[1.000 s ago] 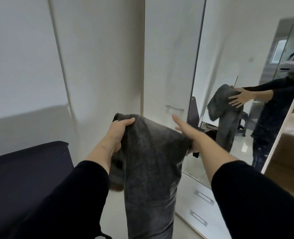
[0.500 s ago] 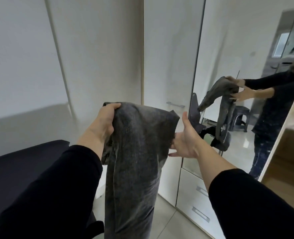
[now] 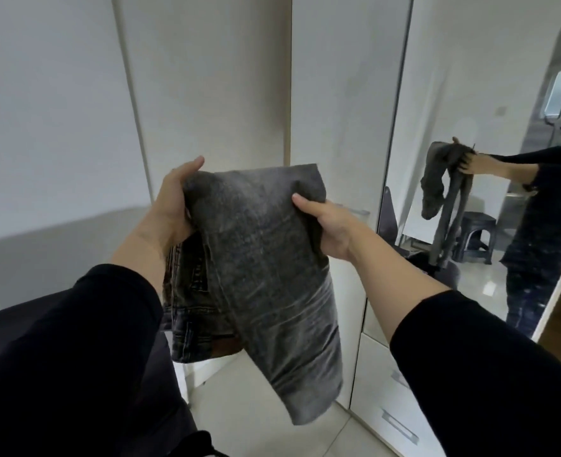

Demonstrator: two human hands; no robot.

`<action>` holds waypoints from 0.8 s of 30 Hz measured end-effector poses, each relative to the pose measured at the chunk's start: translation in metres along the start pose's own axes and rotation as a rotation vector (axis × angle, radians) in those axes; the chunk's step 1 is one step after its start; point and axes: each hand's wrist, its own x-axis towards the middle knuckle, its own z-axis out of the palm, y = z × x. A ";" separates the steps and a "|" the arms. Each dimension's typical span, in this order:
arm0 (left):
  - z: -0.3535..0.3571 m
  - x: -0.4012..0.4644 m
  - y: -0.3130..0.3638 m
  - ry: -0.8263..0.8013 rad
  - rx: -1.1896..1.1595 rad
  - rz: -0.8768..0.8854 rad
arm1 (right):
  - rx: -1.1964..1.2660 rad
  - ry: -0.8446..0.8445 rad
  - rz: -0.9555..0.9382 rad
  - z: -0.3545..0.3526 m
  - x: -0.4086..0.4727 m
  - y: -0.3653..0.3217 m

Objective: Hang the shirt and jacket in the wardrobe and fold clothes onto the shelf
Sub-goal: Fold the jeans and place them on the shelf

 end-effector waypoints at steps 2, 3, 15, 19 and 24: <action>-0.011 -0.005 -0.015 0.041 0.014 -0.045 | -0.026 0.050 -0.051 0.016 0.009 -0.008; -0.015 -0.010 -0.023 0.050 0.022 -0.081 | -0.037 0.088 -0.068 0.023 0.013 -0.009; -0.067 -0.091 -0.072 0.021 0.357 -0.582 | -0.099 0.158 0.098 0.067 0.015 0.055; -0.063 -0.121 -0.073 0.294 0.372 -0.467 | -0.095 0.032 0.173 0.058 -0.003 0.075; -0.042 -0.153 -0.082 0.542 0.227 -0.224 | -0.333 -0.310 0.251 0.042 -0.037 0.086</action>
